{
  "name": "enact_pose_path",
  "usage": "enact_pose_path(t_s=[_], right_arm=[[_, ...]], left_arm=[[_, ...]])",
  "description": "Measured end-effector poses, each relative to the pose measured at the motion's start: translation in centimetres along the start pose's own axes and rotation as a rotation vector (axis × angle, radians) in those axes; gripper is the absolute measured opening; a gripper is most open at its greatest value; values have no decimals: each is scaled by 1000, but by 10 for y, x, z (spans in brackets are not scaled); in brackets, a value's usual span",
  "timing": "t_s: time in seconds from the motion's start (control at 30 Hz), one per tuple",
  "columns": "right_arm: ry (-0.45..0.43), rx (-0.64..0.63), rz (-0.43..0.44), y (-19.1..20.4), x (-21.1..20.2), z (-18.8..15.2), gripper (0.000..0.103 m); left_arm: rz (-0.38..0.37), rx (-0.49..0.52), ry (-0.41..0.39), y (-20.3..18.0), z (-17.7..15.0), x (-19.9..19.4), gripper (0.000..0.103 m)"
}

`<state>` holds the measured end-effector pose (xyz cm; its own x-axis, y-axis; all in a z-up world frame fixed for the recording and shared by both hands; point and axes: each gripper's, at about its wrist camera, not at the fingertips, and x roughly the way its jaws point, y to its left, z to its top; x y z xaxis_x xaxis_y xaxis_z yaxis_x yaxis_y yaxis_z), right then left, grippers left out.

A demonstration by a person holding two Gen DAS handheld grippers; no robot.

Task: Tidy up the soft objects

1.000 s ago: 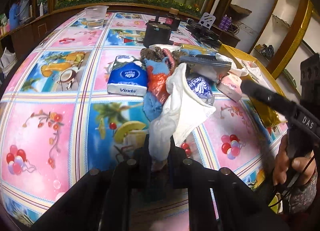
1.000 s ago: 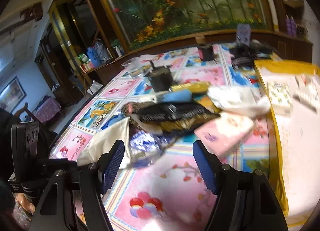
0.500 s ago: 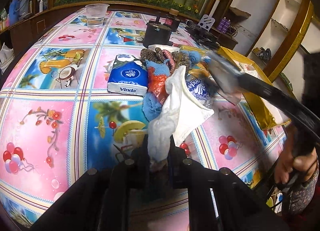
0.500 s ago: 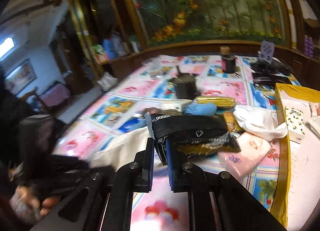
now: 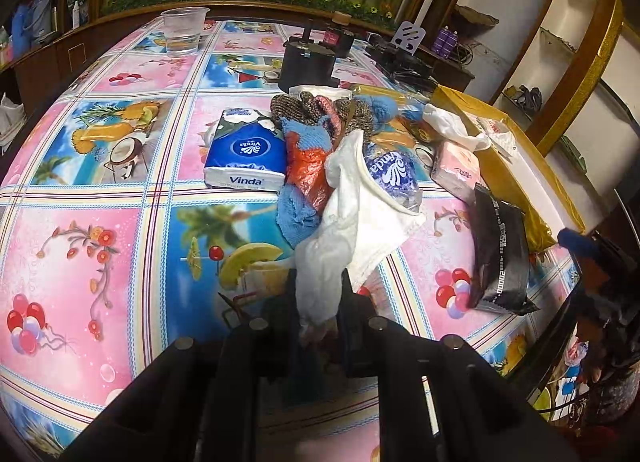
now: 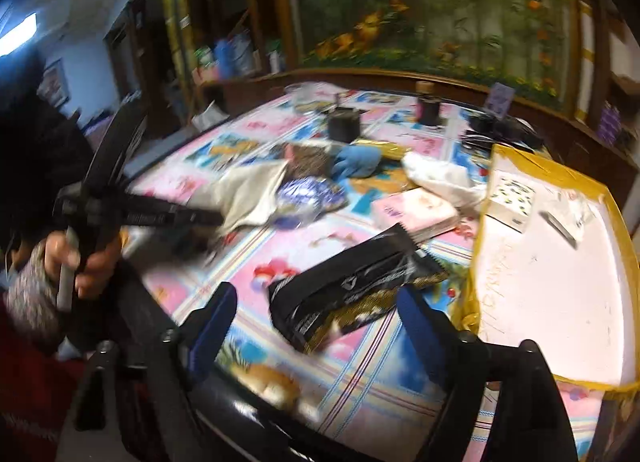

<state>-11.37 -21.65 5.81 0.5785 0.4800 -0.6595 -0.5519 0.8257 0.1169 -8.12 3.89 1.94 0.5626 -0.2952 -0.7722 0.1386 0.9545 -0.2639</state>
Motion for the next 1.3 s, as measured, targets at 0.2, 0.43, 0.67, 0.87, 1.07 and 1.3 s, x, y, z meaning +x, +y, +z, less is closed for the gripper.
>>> enact_pose_path(t_s=[0.2,0.43,0.67,0.87,1.07,1.3], right_arm=[[127,261,17,-18,33,8,87],[224,306,-54,-16,60,16,87],[246,205,-134,-1,83,15,80],[214,166,-79,4,75,12,50],[84,163,-45,4,58,24,49],[-16,197,-90,-6,76,56,49]], left_arm=[[34,8,-6,0,5,-1,49],[18,-12,-17,3,12,-2,78],[74,27,26,-13,17,16,43],[102,68,-4,-19,13,14,13],[51,65,-128,-24,18,-9,13],[36,-23,-195,-27,49,6,13]])
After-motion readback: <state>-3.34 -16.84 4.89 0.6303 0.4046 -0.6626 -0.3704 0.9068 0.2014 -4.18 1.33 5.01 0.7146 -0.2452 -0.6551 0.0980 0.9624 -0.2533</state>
